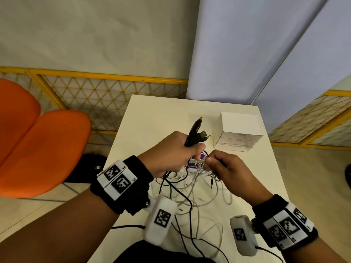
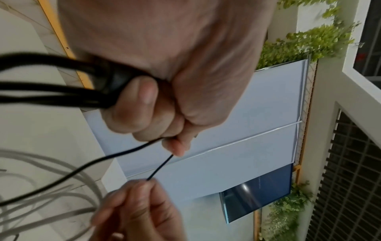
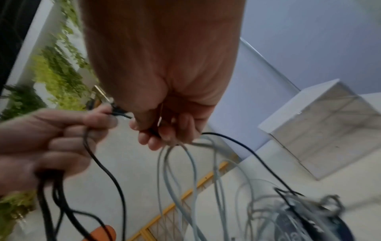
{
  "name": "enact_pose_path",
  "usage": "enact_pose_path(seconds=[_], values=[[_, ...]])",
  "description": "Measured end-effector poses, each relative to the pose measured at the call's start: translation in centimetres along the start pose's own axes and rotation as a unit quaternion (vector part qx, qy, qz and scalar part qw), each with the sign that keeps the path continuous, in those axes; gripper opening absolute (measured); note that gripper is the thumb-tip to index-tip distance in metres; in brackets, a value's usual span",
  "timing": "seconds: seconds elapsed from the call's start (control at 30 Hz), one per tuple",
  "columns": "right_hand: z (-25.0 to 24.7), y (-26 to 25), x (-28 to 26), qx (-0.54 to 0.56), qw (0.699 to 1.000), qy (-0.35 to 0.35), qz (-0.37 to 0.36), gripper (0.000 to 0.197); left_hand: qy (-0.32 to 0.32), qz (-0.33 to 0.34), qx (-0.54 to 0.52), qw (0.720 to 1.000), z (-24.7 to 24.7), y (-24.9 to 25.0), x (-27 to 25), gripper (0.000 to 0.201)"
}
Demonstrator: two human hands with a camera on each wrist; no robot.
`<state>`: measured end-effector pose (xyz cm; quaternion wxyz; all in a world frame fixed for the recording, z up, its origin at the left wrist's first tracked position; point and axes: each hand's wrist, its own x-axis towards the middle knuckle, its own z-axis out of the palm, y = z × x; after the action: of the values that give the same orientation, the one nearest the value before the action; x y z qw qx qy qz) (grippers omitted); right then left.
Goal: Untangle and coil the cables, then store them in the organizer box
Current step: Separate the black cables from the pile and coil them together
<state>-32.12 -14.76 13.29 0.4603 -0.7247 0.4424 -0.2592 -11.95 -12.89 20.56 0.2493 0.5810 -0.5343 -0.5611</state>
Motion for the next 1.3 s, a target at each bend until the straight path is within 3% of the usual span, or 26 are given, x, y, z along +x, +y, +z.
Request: enact_pose_path(seconds=[0.23,0.4,0.77,0.9,1.07,1.17,1.3], values=[[1.2,4.6,0.2,-0.021,1.0,0.013,0.016,0.025,-0.019,0.062,-0.054,0.996,-1.3,1.7,-2.2,0.036],[1.9,9.0,-0.5,-0.01,0.997,0.022,0.07,0.026,-0.013,0.102,-0.086,0.991,-3.3,2.9,-3.7,0.036],[2.2,10.5,1.5,0.012,0.994,0.03,0.106,0.022,-0.077,0.129,-0.178,0.973,-2.9,2.4,-5.1,0.037],[2.2,10.0,2.1,0.018,0.992,0.042,0.12,0.024,-0.028,0.102,-0.262,0.959,-3.6,1.9,-4.7,0.035],[2.1,9.2,2.0,0.031,0.989,0.073,0.128,0.027,0.073,0.021,-0.4,0.914,-4.7,0.4,-2.9,0.032],[2.0,8.9,1.8,0.029,0.989,0.093,0.115,0.028,0.076,-0.044,-0.36,0.929,-4.3,-1.0,-2.2,0.035],[1.7,8.1,1.7,0.01,0.99,0.109,0.087,0.026,0.031,-0.106,-0.308,0.945,-2.7,-2.1,-1.5,0.038]])
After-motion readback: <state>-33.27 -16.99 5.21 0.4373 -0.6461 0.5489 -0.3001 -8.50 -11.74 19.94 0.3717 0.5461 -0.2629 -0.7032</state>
